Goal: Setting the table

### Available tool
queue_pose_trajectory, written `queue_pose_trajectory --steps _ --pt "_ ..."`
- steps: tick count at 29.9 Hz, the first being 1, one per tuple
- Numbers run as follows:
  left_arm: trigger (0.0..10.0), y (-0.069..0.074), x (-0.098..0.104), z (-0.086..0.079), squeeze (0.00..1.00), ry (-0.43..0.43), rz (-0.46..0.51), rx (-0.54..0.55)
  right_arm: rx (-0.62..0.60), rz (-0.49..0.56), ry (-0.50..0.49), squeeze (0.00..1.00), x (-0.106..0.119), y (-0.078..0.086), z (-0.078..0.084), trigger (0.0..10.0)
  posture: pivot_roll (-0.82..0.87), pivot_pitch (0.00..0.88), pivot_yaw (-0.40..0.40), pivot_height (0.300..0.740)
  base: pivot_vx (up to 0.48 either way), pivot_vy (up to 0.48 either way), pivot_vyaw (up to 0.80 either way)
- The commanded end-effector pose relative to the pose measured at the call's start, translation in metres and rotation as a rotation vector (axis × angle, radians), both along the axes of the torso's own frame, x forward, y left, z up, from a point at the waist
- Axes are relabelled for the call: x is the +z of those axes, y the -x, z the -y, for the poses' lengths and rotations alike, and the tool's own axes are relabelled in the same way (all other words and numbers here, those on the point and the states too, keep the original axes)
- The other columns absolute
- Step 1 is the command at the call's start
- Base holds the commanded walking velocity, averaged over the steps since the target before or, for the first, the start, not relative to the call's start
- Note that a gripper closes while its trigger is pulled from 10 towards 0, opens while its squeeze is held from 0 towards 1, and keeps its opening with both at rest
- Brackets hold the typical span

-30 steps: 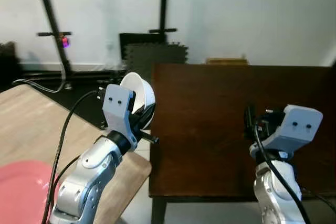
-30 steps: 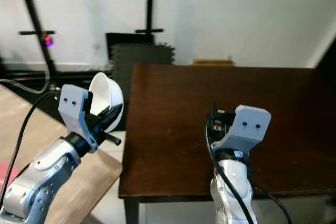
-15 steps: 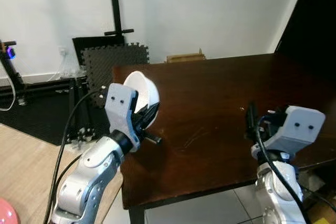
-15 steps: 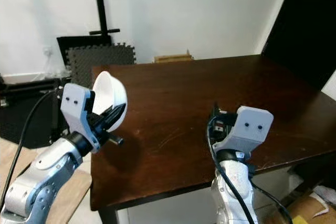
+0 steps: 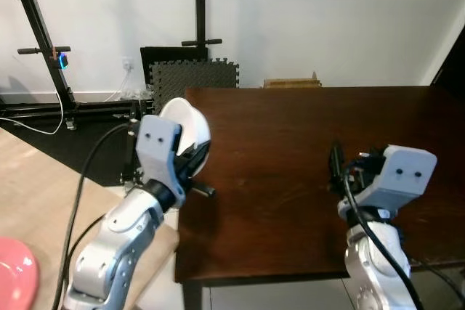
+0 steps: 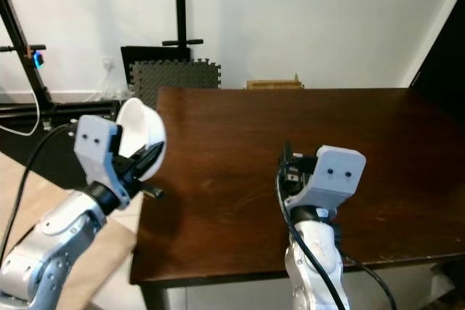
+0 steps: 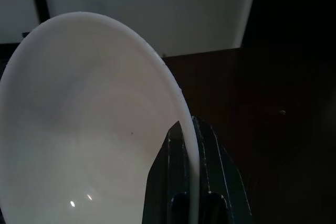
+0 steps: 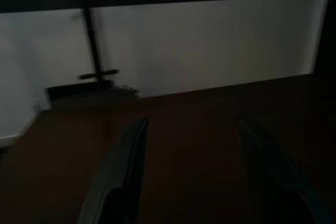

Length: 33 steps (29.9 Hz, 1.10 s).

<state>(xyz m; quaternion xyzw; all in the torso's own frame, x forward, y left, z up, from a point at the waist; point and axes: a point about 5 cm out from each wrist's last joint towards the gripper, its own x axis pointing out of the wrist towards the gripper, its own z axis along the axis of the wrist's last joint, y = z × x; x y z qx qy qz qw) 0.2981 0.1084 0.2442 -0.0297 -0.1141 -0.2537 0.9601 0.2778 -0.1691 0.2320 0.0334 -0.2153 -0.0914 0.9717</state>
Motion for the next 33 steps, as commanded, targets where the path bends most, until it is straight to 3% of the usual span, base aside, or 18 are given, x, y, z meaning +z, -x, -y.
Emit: queue_pose_trajectory --steps 1,18,29,33 --pt "10.0 0.0017 0.0018 0.0049 0.0 -0.009 0.016 -0.022 -0.017 0.001 -0.005 0.0 -0.0004 0.0012 0.0032 10.0 0.05 0.025 0.023 0.74 0.0 -0.281 0.0" --pt "10.0 0.0015 0.0019 0.0055 0.0 0.01 0.009 -0.022 -0.014 0.001 -0.001 0.0 -0.0005 0.0012 0.0027 10.0 0.05 0.019 0.021 0.74 0.0 0.0 0.0" --pt "10.0 0.0006 0.0011 0.0049 0.0 0.018 0.001 -0.016 -0.012 0.001 0.002 0.0 -0.0004 0.0008 0.0023 10.0 0.05 0.019 0.019 0.74 0.0 0.458 0.0" --pt "10.0 0.0009 0.001 0.0053 0.0 0.01 0.004 -0.017 -0.012 -0.002 0.001 0.0 -0.0007 0.0005 0.0022 10.0 0.05 0.024 0.021 0.74 0.0 0.0 0.0"
